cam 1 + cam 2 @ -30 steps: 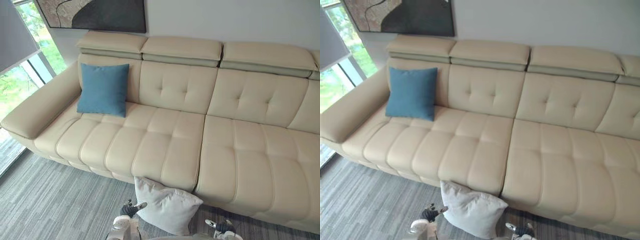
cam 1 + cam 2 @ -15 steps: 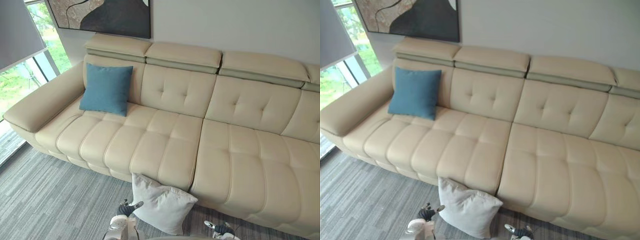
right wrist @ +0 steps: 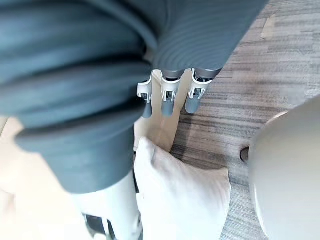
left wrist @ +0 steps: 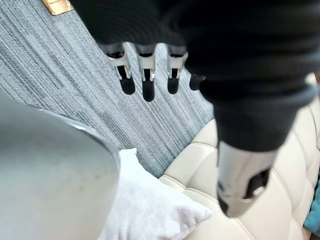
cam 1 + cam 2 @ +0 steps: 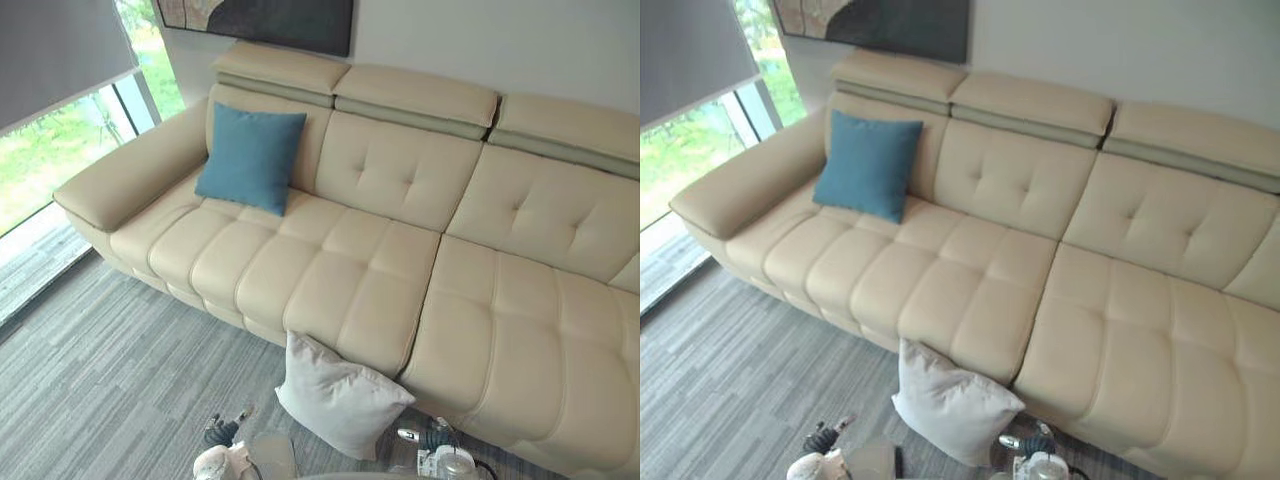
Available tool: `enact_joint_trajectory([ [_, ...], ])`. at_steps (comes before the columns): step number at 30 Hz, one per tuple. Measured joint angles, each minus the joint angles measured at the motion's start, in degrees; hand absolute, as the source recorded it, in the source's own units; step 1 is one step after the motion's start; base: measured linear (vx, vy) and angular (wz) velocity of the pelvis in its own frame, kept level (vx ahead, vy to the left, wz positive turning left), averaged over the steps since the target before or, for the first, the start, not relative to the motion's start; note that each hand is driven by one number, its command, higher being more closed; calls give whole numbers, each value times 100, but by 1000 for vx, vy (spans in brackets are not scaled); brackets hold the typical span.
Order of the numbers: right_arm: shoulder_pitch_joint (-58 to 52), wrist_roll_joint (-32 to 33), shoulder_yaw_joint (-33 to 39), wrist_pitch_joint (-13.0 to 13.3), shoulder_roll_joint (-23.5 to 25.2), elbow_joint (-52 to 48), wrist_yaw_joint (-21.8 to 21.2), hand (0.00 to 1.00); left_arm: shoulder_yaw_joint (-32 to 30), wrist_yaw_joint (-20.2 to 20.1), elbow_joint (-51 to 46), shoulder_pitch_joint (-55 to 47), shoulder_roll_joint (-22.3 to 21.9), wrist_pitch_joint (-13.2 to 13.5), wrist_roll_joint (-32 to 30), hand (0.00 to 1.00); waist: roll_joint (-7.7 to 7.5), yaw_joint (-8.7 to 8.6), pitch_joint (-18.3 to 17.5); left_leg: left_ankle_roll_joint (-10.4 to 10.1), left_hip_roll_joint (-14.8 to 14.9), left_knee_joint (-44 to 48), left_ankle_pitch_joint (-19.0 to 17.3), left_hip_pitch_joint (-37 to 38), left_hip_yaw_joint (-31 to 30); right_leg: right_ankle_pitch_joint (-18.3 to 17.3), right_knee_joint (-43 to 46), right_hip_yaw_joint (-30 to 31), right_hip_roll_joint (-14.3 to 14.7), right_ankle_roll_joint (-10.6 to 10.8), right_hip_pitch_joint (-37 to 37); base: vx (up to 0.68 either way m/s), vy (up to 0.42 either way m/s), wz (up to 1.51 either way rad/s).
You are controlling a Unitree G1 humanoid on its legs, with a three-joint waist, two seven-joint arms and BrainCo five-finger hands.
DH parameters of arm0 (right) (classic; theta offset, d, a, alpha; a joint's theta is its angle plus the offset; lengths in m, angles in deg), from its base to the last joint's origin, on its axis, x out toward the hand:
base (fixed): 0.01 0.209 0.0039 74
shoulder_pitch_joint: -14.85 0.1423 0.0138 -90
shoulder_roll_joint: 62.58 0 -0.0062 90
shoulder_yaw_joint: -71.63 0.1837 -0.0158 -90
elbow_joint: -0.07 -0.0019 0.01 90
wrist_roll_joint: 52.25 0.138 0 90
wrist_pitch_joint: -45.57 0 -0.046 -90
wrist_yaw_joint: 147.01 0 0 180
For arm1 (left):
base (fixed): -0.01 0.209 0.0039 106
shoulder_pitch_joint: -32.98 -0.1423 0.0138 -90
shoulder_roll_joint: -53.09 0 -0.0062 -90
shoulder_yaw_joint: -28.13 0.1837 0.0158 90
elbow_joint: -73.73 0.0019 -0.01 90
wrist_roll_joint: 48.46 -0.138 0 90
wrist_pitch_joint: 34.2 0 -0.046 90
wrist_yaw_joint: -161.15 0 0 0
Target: Pick up cushions and gather them together orderly.
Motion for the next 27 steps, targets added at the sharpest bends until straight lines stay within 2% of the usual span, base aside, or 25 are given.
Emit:
enact_joint_trajectory([
  [1,21,-4,-15,-33,18,-9,2,0,22,1,3,4,94,-5,30,0,-85,14,8,116,-160,-106,17,57,107,66,-71,115,-109,-14,-9,47,332,-45],
  [2,1,-18,-97,-53,81,-7,-5,0,49,73,32,-10,174,-4,41,0,-218,-25,-74,164,-284,-152,43,50,270,290,-186,112,-227,-34,-4,86,249,-46],
  [4,-59,-44,-131,-79,180,-6,-20,0,75,102,80,7,201,-10,-4,0,-287,-15,-138,255,-329,-120,-26,116,558,602,-368,91,-304,-60,-2,74,248,-58],
  [5,-35,-61,-131,-80,224,-18,-30,0,124,102,153,46,233,-16,-168,0,-271,-19,-164,302,-344,-112,-98,197,730,825,-495,177,-313,-103,-29,21,246,-89],
  [7,4,-97,-189,-113,268,-15,-32,0,307,96,256,100,281,-16,-406,0,-261,0,-207,356,-332,-110,-211,329,1117,978,-503,489,-324,-181,-210,28,239,-109],
  [8,44,-111,-289,-122,258,-19,-40,0,488,84,312,113,295,-17,-429,0,-208,-2,-201,387,-295,-114,-249,423,1373,1071,-407,570,-319,-285,-364,29,193,-106],
  [9,78,-114,-376,-125,230,-19,-42,0,581,86,371,132,305,-16,-441,0,-176,0,-205,396,-270,-169,-252,506,1569,1147,-268,531,-313,-391,-517,-7,164,-128],
  [10,148,-199,-446,-126,205,-25,-43,0,632,87,386,121,288,-30,-446,0,-104,-27,-192,422,-236,-326,-235,689,1882,1261,-101,226,-311,-568,-669,-14,120,-92],
  [11,148,-222,-468,-127,196,-27,-42,0,633,86,387,112,282,-35,-449,0,-71,-35,-191,423,-231,-357,-234,726,1928,1285,-85,130,-313,-611,-688,-14,62,-84],
  [12,187,-290,-582,-120,169,-32,-43,0,662,87,384,108,273,-41,-447,0,-36,-64,-187,439,-172,-454,-225,869,2078,1141,169,-234,-311,-696,-750,6,12,-48],
  [13,193,-333,-637,-112,159,-32,-49,0,707,87,376,100,283,-43,-447,0,-35,-81,-187,437,-156,-506,-224,962,2168,912,526,-416,-279,-667,-839,32,-16,-50],
  [15,211,-339,-734,-96,166,-24,-50,0,767,79,371,93,288,-50,-440,0,-24,-92,-193,402,-86,-651,-204,1094,2241,276,1349,-617,106,-508,-1027,70,-69,-24],
  [16,217,-338,-780,-97,157,-9,-49,0,769,78,369,82,286,-49,-416,0,-23,-71,-190,335,-102,-747,-132,1163,2244,105,1281,-636,268,-623,-1025,87,-82,-7],
  [17,212,-337,-797,-90,157,-12,-45,0,793,74,373,81,273,-53,-417,0,3,-56,-193,342,-157,-812,-93,1174,2172,2,1073,-704,275,-691,-934,105,-90,-2],
  [18,185,-336,-793,-90,154,0,-38,0,793,71,364,83,228,-44,-420,0,7,-66,-195,435,-235,-929,21,1156,1842,-8,975,-739,327,-675,-899,120,-111,11],
  [20,212,-327,-793,-48,55,-25,-27,0,786,61,356,122,178,-55,-428,0,85,-97,-151,430,-263,-979,98,1003,1404,-81,1030,-840,328,-671,-1010,89,-132,21],
  [22,262,-320,-791,-61,9,-16,-15,0,785,65,318,149,154,-52,-411,0,133,-74,-74,404,-236,-945,113,928,1295,-153,1185,-887,328,-686,-1076,39,-93,22],
  [27,284,-305,-795,-67,-1,-15,45,0,784,104,156,139,176,-57,-398,0,40,-44,32,400,-122,-488,102,712,1205,-176,1286,-848,396,-720,-1110,3,-49,-2],
])
